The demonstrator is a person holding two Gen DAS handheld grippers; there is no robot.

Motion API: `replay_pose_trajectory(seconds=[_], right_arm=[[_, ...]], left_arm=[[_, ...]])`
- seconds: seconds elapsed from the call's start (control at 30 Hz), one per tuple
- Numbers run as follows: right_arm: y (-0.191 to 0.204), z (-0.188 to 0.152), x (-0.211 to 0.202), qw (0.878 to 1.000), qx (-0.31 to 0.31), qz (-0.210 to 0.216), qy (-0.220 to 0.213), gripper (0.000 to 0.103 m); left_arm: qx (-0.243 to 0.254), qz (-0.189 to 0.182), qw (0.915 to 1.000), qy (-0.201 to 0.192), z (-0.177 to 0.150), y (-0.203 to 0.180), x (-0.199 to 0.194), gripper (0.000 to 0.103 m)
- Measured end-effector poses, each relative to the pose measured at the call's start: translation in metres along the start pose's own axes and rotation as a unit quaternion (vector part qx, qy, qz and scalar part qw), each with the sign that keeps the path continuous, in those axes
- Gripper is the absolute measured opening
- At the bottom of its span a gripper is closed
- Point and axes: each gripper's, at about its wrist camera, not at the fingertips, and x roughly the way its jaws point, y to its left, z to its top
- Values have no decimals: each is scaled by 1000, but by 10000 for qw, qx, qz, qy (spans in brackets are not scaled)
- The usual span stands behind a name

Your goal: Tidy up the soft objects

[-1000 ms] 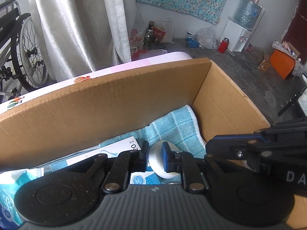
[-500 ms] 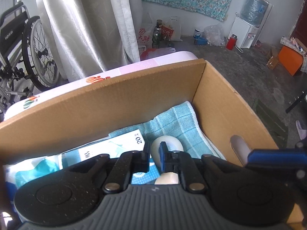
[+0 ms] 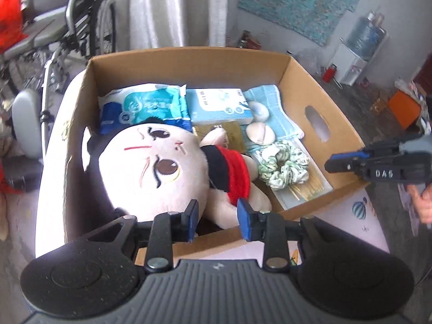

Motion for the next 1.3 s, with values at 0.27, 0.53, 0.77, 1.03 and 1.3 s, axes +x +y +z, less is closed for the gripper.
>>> replay_pose_trajectory(seconds=[0.27,0.53,0.77,1.03,1.3], right_arm=[[-6,-23,0,9997,102,-178,-102,10],[6,-68,-27,9997,40,-49,-227,9],[31,-129,-61,9993,103,100,-353,9],[53,-199,-100,9981,176,282,-524,9],[64,-242,-123,9963,451,471,-567,10]], left_arm=[[-201,182,9985,-482,-24,-2,-17,32],[-200,3,9963,-832,-87,-10,-49,32],[-143,50,9934,-1136,-146,-19,-80,32],[-137,144,9911,-1320,-198,-33,-106,32],[-134,554,9895,-1328,-207,-45,-120,42]])
